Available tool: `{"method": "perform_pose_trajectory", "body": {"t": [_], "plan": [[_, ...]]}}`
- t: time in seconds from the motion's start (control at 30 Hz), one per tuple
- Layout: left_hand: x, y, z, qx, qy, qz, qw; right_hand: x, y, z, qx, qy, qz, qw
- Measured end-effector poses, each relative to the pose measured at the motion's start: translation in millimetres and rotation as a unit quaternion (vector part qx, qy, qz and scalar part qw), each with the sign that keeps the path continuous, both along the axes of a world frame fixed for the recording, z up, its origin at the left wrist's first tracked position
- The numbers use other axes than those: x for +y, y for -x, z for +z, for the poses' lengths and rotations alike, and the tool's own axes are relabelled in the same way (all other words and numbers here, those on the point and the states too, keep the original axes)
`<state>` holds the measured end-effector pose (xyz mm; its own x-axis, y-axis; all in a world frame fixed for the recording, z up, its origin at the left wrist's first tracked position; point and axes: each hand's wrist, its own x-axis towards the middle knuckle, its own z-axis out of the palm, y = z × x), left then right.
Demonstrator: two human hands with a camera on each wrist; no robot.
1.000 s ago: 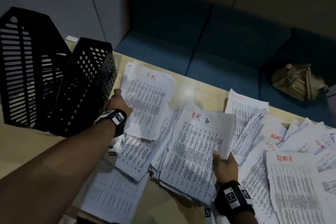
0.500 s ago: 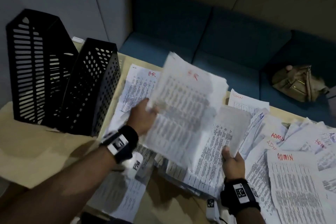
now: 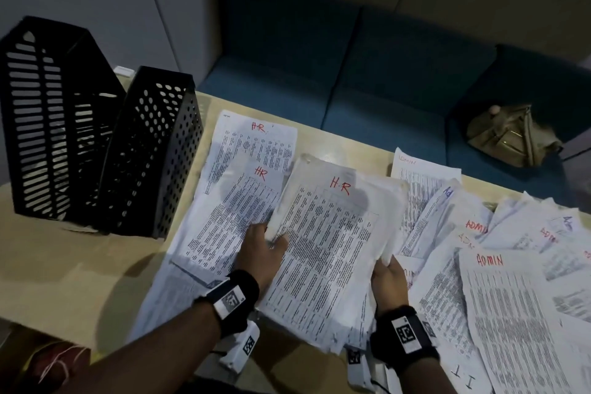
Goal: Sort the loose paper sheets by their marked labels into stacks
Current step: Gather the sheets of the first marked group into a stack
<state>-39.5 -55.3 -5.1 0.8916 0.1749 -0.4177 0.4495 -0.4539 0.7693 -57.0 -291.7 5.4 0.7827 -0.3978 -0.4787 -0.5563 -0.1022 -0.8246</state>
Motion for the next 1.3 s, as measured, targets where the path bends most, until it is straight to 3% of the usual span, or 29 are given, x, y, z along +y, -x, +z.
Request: {"method": "perform_pose_trajectory", "body": {"t": [0.1,0.23,0.37,0.47,0.53,0.6,0.67,0.73,0.8,0.93,1.07,1.2,1.3], "plan": [[-1.1,2.2,2.2,0.036,0.036,0.02,0.999,8.2,4.1,-4.1,0.022,-0.013,-0.02,0.999],[-0.6,9.6,-5.3,0.041,0.018,-0.01,0.999,17.8,4.8,-4.1,0.041,-0.013,-0.025,0.999],[-5.5,13.6,-8.3,0.022,0.036,-0.03,0.999,26.2,12.3,-5.8,0.042,0.041,0.123,0.991],[-4.5,3.7,-5.1,0.004,0.036,-0.05,0.998,23.0,17.0,-21.4,0.099,0.079,0.16,0.979],[11.9,-17.4,-5.0,-0.058,-0.019,-0.013,0.998,17.6,17.8,-29.0,0.106,0.093,0.138,0.98],[40.1,-41.3,-6.9,-0.078,-0.139,0.033,0.987,12.0,18.3,-34.5,0.108,0.08,0.104,0.986],[69.8,-56.2,-9.4,-0.002,-0.221,0.079,0.972,11.9,19.6,-30.5,0.114,0.048,0.071,0.99],[89.7,-57.0,-16.1,0.096,-0.247,0.083,0.961,12.7,20.1,-28.8,0.111,0.006,0.026,0.993],[98.8,-50.4,-22.9,0.124,-0.252,0.067,0.957,12.3,18.7,-30.3,0.103,-0.017,0.01,0.994],[107.8,-40.4,-33.7,0.077,-0.255,0.07,0.961,13.7,15.9,-28.5,0.096,-0.023,0.002,0.995],[106.3,-35.1,-30.4,-0.017,-0.224,0.081,0.971,12.4,13.7,-28.8,0.106,-0.012,0.012,0.994],[103.7,-23.5,-25.2,-0.106,-0.262,0.02,0.959,11.6,11.7,-24.9,0.117,0.014,0.034,0.992],[108.4,-13.2,-25.2,-0.13,-0.179,0.013,0.975,12.1,11.0,-19.6,0.116,0.031,0.052,0.991]]}}
